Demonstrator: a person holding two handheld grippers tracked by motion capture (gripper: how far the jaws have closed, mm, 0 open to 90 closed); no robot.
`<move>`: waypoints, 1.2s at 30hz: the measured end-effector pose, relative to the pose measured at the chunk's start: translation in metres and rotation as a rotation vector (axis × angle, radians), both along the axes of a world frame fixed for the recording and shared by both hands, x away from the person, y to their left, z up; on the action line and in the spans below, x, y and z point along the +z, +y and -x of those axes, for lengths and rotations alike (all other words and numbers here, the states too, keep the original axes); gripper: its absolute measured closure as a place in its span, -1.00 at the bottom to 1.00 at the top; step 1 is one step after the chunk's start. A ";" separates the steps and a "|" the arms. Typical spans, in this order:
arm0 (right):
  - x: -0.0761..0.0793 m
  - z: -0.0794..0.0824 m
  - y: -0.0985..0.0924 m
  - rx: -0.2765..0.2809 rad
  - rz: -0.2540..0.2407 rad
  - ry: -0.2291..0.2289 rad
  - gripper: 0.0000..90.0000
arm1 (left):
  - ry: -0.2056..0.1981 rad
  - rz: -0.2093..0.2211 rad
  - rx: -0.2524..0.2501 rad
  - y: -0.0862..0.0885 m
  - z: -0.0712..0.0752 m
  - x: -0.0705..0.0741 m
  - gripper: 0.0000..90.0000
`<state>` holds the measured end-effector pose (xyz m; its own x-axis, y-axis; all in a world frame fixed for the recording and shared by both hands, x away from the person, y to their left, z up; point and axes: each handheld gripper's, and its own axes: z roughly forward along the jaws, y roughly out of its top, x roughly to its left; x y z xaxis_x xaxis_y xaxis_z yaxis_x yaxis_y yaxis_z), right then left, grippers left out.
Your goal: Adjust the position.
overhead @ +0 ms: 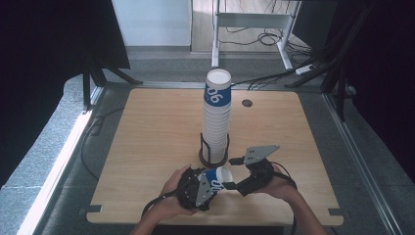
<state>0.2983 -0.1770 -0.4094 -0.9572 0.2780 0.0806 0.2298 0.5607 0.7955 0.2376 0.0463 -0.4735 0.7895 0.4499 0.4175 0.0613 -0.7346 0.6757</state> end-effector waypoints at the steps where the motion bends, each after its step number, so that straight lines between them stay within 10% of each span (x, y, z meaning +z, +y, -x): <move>1: 0.002 -0.001 0.002 0.009 0.048 0.000 -0.63 | -0.005 -0.001 0.000 -0.001 0.000 0.000 -0.60; 15: 0.005 -0.008 0.040 0.140 0.401 0.029 -0.65 | -0.068 -0.079 0.000 -0.004 0.005 -0.001 -0.60; 36: -0.019 -0.011 0.057 0.240 0.543 0.058 -0.40 | -0.117 -0.174 -0.017 -0.019 0.010 -0.015 -0.65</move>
